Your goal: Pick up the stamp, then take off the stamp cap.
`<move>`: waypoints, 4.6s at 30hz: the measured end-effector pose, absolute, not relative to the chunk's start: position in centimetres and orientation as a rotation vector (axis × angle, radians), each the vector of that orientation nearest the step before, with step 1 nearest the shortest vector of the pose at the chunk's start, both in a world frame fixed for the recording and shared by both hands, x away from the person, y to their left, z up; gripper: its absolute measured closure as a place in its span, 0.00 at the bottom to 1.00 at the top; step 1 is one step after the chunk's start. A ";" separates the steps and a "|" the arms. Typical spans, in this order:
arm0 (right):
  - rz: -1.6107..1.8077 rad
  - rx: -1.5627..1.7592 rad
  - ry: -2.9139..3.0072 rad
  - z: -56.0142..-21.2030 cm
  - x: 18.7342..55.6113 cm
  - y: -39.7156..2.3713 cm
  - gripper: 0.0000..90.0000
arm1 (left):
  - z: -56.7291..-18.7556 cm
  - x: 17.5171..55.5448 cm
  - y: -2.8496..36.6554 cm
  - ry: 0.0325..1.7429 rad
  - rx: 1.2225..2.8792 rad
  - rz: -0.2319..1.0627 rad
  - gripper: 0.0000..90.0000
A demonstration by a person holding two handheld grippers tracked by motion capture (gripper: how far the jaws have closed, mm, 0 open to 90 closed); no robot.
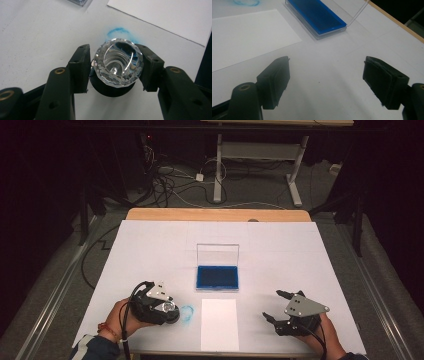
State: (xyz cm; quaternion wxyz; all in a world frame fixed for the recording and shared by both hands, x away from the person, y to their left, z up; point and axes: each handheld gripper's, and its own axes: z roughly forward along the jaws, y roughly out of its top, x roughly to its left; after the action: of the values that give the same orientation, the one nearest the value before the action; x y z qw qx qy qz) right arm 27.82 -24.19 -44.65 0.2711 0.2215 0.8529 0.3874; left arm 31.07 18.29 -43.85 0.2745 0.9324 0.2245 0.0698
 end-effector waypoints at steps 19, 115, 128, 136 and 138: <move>1.030 0.593 2.303 -44.7 27.7 -24.1 0.24 | -43.7 31.0 18.1 0.558 2.536 0.198 0.59; 1.222 0.473 2.340 -44.5 28.2 -19.9 0.24 | -39.7 31.8 14.1 0.411 2.464 0.284 0.60; 1.292 0.375 2.437 -45.6 29.1 -14.0 0.18 | -39.0 32.4 10.5 0.332 2.430 0.219 0.60; 1.321 0.370 2.444 -46.2 29.7 -11.7 0.21 | -38.7 32.5 9.1 0.350 2.402 0.197 0.60; 1.333 0.388 2.428 -46.2 29.9 -11.4 0.22 | -38.7 32.5 9.0 0.354 2.378 0.179 0.60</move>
State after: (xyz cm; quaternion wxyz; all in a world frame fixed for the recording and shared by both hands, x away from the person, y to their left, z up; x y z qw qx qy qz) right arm 29.93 -11.37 -46.20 0.1716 0.1366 0.8552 0.4695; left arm 32.51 8.98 -38.68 0.3572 0.9213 0.1371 0.0694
